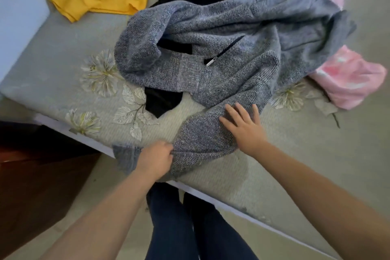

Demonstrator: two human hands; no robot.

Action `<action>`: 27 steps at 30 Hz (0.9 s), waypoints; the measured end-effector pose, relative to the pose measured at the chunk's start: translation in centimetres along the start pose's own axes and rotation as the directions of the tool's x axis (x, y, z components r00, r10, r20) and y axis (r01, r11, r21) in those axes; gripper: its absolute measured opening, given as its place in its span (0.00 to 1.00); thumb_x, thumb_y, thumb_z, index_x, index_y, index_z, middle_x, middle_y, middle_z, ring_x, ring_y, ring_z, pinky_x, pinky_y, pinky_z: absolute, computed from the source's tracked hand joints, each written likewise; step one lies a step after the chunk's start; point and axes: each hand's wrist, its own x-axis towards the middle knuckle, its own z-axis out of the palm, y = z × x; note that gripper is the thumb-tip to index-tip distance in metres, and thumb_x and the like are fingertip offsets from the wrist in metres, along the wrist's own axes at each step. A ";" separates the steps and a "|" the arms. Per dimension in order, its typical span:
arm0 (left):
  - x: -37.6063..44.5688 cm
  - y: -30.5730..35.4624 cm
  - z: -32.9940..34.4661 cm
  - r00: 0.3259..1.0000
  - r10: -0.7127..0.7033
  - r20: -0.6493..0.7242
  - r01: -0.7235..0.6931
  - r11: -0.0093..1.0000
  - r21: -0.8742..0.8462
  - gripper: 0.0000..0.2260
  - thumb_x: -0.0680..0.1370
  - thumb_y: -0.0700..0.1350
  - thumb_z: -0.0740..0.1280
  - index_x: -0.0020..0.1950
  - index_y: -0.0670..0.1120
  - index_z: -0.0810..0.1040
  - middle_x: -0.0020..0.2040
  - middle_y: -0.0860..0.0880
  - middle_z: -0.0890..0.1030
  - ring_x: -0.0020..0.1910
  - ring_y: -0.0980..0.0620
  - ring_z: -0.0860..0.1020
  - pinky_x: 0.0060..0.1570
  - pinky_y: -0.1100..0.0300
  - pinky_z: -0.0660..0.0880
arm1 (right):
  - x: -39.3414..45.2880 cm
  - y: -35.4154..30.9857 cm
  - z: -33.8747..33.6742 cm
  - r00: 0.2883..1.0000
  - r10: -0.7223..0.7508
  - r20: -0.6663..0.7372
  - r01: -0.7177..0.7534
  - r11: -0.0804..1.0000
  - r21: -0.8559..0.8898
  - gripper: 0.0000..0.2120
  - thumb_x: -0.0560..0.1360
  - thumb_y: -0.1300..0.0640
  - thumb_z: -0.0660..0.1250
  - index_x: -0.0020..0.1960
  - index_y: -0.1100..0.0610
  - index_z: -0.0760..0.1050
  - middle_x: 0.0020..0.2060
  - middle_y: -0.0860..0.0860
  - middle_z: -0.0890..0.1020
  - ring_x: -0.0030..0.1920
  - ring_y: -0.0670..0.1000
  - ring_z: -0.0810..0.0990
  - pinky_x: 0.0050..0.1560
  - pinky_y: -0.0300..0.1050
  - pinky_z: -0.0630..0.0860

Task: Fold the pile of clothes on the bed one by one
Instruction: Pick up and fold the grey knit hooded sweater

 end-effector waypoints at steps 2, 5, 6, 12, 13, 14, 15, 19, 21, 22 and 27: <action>0.8 0.0 -0.2 0.995 0.004 -0.096 -0.004 1.000 -0.009 0.11 0.79 0.44 0.56 0.54 0.42 0.76 0.52 0.46 0.77 0.51 0.48 0.75 0.45 0.58 0.68 | 1.7 0.8 -0.5 0.992 0.095 -0.081 -0.095 0.995 0.012 0.32 0.76 0.56 0.60 0.75 0.48 0.49 0.75 0.51 0.49 0.75 0.55 0.44 0.67 0.64 0.32; 2.3 0.2 -0.7 0.986 -0.027 -0.164 0.016 0.998 -0.068 0.11 0.79 0.43 0.56 0.57 0.43 0.75 0.53 0.46 0.78 0.51 0.48 0.75 0.44 0.58 0.67 | 3.6 2.0 -1.8 0.986 0.158 -0.049 -0.158 0.987 0.016 0.19 0.76 0.58 0.57 0.67 0.51 0.67 0.60 0.50 0.75 0.66 0.53 0.67 0.66 0.62 0.29; 2.9 0.5 -0.9 0.983 -0.041 -0.181 0.024 0.995 -0.097 0.11 0.79 0.43 0.57 0.57 0.42 0.75 0.53 0.45 0.78 0.51 0.48 0.75 0.46 0.57 0.69 | 3.5 2.4 -2.1 0.989 0.145 -0.010 -0.145 0.989 -0.007 0.17 0.75 0.59 0.57 0.63 0.52 0.71 0.53 0.50 0.78 0.61 0.53 0.72 0.68 0.60 0.31; 7.1 3.5 -3.0 0.933 -0.133 -0.334 0.049 0.968 -0.247 0.13 0.79 0.46 0.58 0.57 0.38 0.74 0.51 0.41 0.77 0.49 0.44 0.75 0.43 0.52 0.71 | -4.2 4.7 -0.9 0.963 0.075 0.259 -0.104 0.989 0.101 0.12 0.76 0.58 0.57 0.57 0.56 0.74 0.54 0.53 0.79 0.56 0.52 0.76 0.65 0.45 0.61; 7.7 4.0 -3.3 0.929 -0.142 -0.342 0.051 0.964 -0.262 0.14 0.79 0.46 0.58 0.57 0.38 0.73 0.51 0.41 0.77 0.50 0.43 0.74 0.43 0.52 0.71 | -5.6 4.8 -0.9 0.956 0.054 0.287 -0.099 0.985 0.144 0.11 0.76 0.56 0.57 0.54 0.57 0.75 0.54 0.54 0.79 0.55 0.53 0.76 0.59 0.44 0.66; 8.2 4.5 -3.5 0.927 -0.148 -0.345 0.051 0.960 -0.274 0.14 0.79 0.47 0.58 0.58 0.38 0.73 0.52 0.41 0.76 0.51 0.42 0.74 0.43 0.52 0.70 | -6.6 4.5 -1.0 0.949 0.016 0.315 -0.077 0.980 0.183 0.11 0.76 0.56 0.58 0.52 0.58 0.75 0.52 0.55 0.79 0.54 0.54 0.77 0.53 0.44 0.69; 8.5 4.9 -3.6 0.926 -0.151 -0.346 0.050 0.958 -0.283 0.15 0.79 0.48 0.58 0.58 0.38 0.73 0.51 0.41 0.76 0.51 0.42 0.74 0.43 0.52 0.70 | -7.3 4.0 -1.1 0.939 -0.042 0.341 -0.032 0.977 0.210 0.10 0.75 0.55 0.59 0.51 0.59 0.75 0.51 0.56 0.80 0.52 0.55 0.77 0.47 0.44 0.69; 8.8 6.3 -3.0 0.939 -0.214 -0.270 0.118 0.936 -0.332 0.17 0.78 0.54 0.60 0.52 0.39 0.74 0.48 0.40 0.78 0.48 0.40 0.76 0.41 0.54 0.71 | -6.9 1.3 -1.6 0.838 -0.262 0.479 0.139 0.951 0.277 0.11 0.74 0.58 0.61 0.49 0.64 0.76 0.48 0.61 0.80 0.49 0.58 0.77 0.44 0.46 0.68; 8.7 7.2 -2.0 0.944 -0.310 -0.114 0.234 0.870 -0.435 0.19 0.77 0.55 0.60 0.53 0.39 0.75 0.50 0.40 0.79 0.49 0.41 0.77 0.40 0.57 0.69 | -5.2 1.3 -2.6 0.813 -0.290 0.505 0.154 0.943 0.295 0.10 0.73 0.59 0.62 0.50 0.64 0.76 0.47 0.61 0.79 0.49 0.57 0.77 0.46 0.46 0.70; 8.9 7.6 -1.5 0.929 -0.369 -0.022 0.302 0.791 -0.532 0.19 0.77 0.55 0.61 0.55 0.39 0.75 0.52 0.40 0.79 0.51 0.41 0.77 0.42 0.57 0.70 | -4.0 1.7 -3.1 0.818 -0.294 0.495 0.156 0.941 0.300 0.10 0.73 0.59 0.62 0.51 0.63 0.76 0.48 0.60 0.79 0.50 0.57 0.77 0.48 0.46 0.71; 10.9 9.5 0.0 0.818 -0.536 0.209 0.334 0.147 -0.931 0.13 0.76 0.42 0.66 0.55 0.34 0.77 0.55 0.38 0.79 0.54 0.41 0.77 0.52 0.54 0.72 | 2.4 4.5 -7.2 0.966 -0.171 0.192 0.132 0.971 0.200 0.11 0.77 0.61 0.57 0.54 0.62 0.75 0.50 0.57 0.78 0.53 0.56 0.75 0.54 0.50 0.73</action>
